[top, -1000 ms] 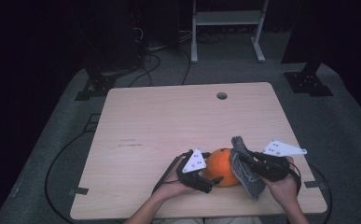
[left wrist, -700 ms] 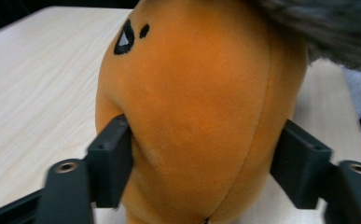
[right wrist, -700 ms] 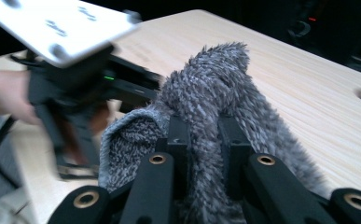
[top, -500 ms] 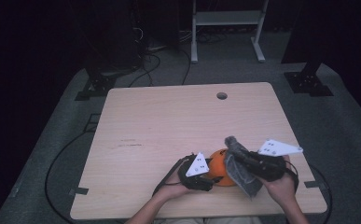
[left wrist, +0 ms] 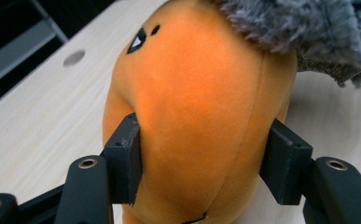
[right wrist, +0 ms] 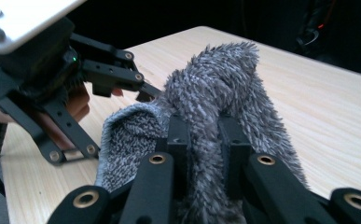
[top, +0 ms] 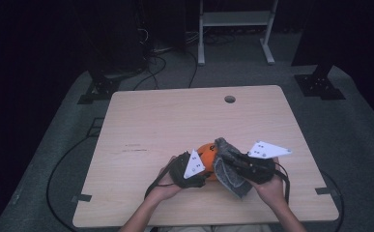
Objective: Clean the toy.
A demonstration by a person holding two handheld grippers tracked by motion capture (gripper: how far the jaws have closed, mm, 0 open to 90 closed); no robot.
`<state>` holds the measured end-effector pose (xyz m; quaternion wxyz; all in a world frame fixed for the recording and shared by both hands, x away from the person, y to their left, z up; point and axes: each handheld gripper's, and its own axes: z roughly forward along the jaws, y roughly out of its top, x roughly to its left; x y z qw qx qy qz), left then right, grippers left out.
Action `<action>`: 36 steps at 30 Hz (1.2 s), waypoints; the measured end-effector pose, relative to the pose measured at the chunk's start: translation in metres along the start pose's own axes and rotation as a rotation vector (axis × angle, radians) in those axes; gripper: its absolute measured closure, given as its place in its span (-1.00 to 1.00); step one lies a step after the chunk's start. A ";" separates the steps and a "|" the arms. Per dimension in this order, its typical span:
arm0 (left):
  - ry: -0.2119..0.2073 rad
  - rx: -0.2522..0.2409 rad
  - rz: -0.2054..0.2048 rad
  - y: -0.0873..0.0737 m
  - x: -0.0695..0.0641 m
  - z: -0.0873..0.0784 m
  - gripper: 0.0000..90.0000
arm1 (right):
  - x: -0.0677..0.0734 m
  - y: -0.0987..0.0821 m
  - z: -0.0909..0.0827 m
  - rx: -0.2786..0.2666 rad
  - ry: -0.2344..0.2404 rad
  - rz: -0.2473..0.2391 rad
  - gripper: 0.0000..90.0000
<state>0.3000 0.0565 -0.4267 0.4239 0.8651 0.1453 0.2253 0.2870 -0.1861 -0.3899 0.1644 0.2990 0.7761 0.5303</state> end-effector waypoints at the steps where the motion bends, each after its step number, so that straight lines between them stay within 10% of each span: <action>1: -0.029 0.005 -0.017 -0.002 0.000 0.001 -0.18 | -0.003 -0.002 0.006 0.018 -0.002 0.009 0.71; 5: -0.123 -0.023 -0.060 -0.003 0.001 0.004 -0.43 | -0.019 -0.016 0.008 0.046 0.016 0.064 0.70; 8: -0.200 -0.132 -0.140 -0.005 0.015 -0.006 -0.48 | -0.020 -0.020 0.001 0.091 -0.012 0.007 0.70; 14: -0.129 -0.131 -0.249 -0.007 0.021 0.008 -0.41 | -0.030 -0.030 -0.009 0.123 -0.050 0.008 0.69; 24: -0.140 -0.048 -0.092 0.000 -0.014 0.018 -0.26 | 0.010 -0.010 0.000 0.145 -0.028 -0.146 0.69; 29: -0.191 -0.081 -0.099 -0.001 -0.008 0.010 -0.24 | -0.017 -0.012 0.003 0.151 -0.022 -0.047 0.69; 33: -0.108 -0.181 -0.161 0.006 0.002 0.005 -0.58 | -0.017 -0.023 -0.007 0.153 -0.012 -0.047 0.69; 36: -0.152 -0.128 -0.157 0.001 0.003 0.012 -0.56 | -0.010 -0.026 -0.012 0.152 0.055 -0.059 0.69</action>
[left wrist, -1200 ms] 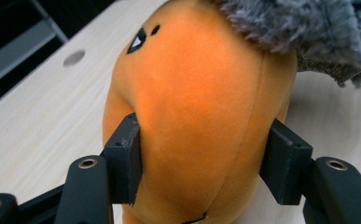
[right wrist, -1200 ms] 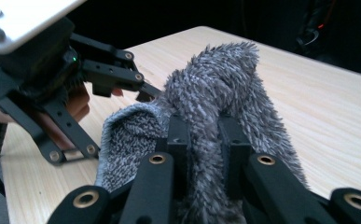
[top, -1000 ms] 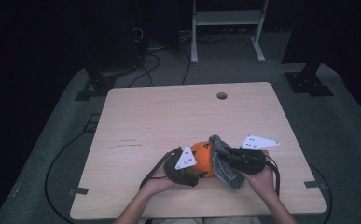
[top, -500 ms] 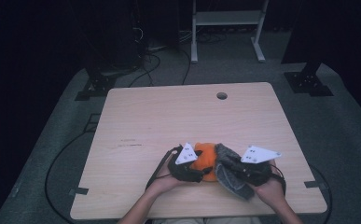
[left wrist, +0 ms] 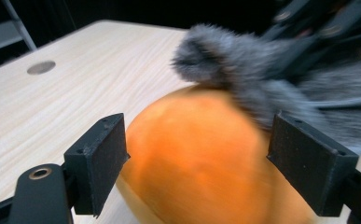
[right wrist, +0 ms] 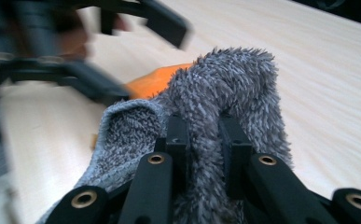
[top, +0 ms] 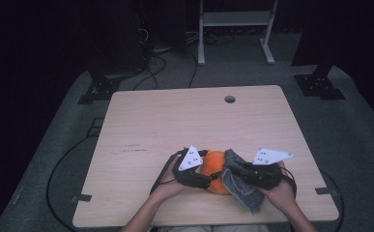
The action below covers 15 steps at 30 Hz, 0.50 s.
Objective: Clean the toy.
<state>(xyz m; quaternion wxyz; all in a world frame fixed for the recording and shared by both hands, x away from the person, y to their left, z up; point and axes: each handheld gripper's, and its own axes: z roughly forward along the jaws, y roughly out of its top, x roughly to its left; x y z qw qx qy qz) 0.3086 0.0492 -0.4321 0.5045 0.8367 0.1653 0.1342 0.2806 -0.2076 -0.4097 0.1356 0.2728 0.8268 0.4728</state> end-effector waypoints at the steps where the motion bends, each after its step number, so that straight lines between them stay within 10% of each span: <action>1: -0.016 0.015 0.005 -0.003 -0.002 0.002 -0.50 | 0.003 0.002 0.000 0.001 0.010 -0.017 0.69; 5: -0.031 0.056 -0.001 -0.005 -0.001 0.000 -0.39 | 0.004 0.014 0.007 0.023 0.015 -0.054 0.69; 15: -0.063 0.098 0.056 -0.009 -0.006 -0.002 -0.36 | -0.029 0.013 0.011 0.052 -0.035 0.056 0.69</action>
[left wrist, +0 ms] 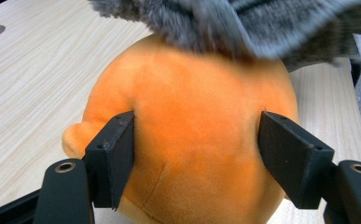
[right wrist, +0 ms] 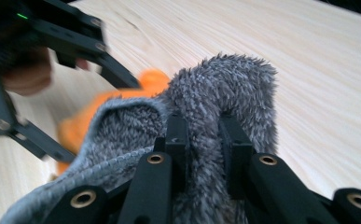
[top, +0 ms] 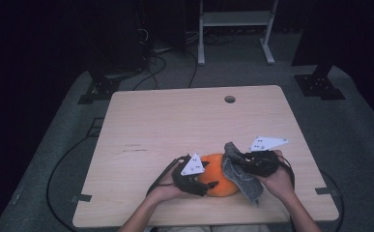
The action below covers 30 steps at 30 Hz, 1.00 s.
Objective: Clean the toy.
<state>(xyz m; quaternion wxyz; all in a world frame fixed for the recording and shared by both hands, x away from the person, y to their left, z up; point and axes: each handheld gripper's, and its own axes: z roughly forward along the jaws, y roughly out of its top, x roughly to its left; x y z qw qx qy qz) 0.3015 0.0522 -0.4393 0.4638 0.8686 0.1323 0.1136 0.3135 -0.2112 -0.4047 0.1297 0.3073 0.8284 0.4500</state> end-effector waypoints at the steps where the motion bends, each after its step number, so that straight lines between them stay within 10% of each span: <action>1: -0.001 0.002 0.004 0.000 0.000 0.000 -0.36 | -0.003 -0.005 -0.002 0.003 -0.002 0.012 0.68; 7: -0.039 -0.116 0.081 0.023 -0.008 -0.005 -0.65 | -0.005 -0.023 -0.009 -0.012 0.051 0.038 0.69; 11: -0.015 0.006 0.131 0.027 -0.005 0.014 -0.72 | 0.004 -0.019 -0.009 -0.014 0.076 -0.009 0.69; 17: -0.010 0.008 0.103 0.022 -0.005 0.018 -0.63 | -0.005 -0.037 -0.016 0.015 0.087 0.018 0.68; 26: -0.012 -0.017 0.071 0.021 0.000 0.017 -0.78 | -0.037 -0.059 -0.037 0.037 -0.093 0.116 0.62; 30: -0.002 -0.030 0.094 0.022 -0.002 0.019 -0.80 | -0.054 -0.070 -0.040 0.035 -0.184 0.192 0.29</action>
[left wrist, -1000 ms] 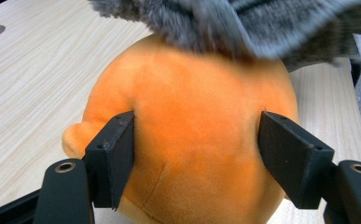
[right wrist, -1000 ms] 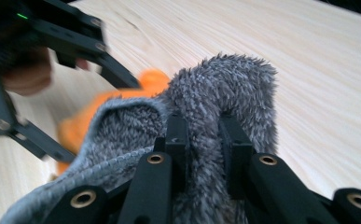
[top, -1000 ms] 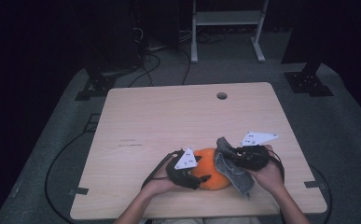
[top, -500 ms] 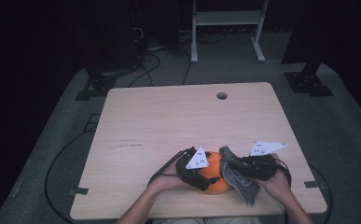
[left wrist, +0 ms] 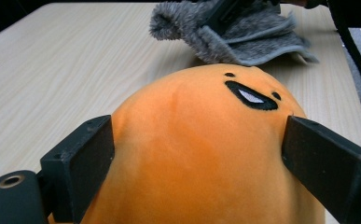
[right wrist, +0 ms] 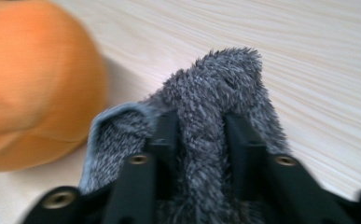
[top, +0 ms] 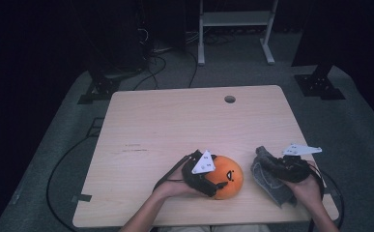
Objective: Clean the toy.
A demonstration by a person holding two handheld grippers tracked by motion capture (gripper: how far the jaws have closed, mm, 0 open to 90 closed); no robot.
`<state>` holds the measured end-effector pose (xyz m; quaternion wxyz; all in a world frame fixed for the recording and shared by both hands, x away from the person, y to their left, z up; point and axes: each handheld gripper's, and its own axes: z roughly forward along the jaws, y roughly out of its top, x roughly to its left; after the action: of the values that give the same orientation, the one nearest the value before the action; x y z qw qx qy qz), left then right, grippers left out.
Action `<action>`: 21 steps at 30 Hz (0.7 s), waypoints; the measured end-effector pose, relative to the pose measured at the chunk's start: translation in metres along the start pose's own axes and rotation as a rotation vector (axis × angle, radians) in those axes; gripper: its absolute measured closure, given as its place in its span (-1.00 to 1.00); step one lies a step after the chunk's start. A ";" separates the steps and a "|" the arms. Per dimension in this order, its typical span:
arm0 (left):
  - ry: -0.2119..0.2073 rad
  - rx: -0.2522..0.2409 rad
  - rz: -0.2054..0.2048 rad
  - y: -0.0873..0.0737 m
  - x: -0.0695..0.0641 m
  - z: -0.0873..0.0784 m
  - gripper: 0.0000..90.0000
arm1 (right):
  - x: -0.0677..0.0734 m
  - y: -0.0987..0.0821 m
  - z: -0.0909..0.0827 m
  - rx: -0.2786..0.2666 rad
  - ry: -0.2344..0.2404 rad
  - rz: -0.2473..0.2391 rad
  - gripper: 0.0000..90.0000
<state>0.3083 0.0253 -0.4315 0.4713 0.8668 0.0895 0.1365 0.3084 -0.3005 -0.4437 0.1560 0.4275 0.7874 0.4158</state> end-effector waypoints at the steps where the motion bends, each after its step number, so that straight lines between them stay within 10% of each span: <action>1: -0.001 -0.002 0.003 0.000 0.000 0.000 -0.80 | -0.004 -0.001 0.000 -0.006 -0.006 0.018 0.20; 9: -0.030 0.002 0.034 0.000 0.003 -0.002 -0.51 | -0.012 -0.001 -0.005 -0.059 0.009 0.052 0.00; 21: 0.000 -0.026 -0.065 0.009 0.007 -0.009 0.05 | 0.005 0.007 -0.012 -0.131 0.047 0.016 0.04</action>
<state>0.3120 0.0296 -0.4185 0.4869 0.8571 0.1157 0.1224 0.3027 -0.3005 -0.4303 0.1616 0.4127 0.7587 0.4775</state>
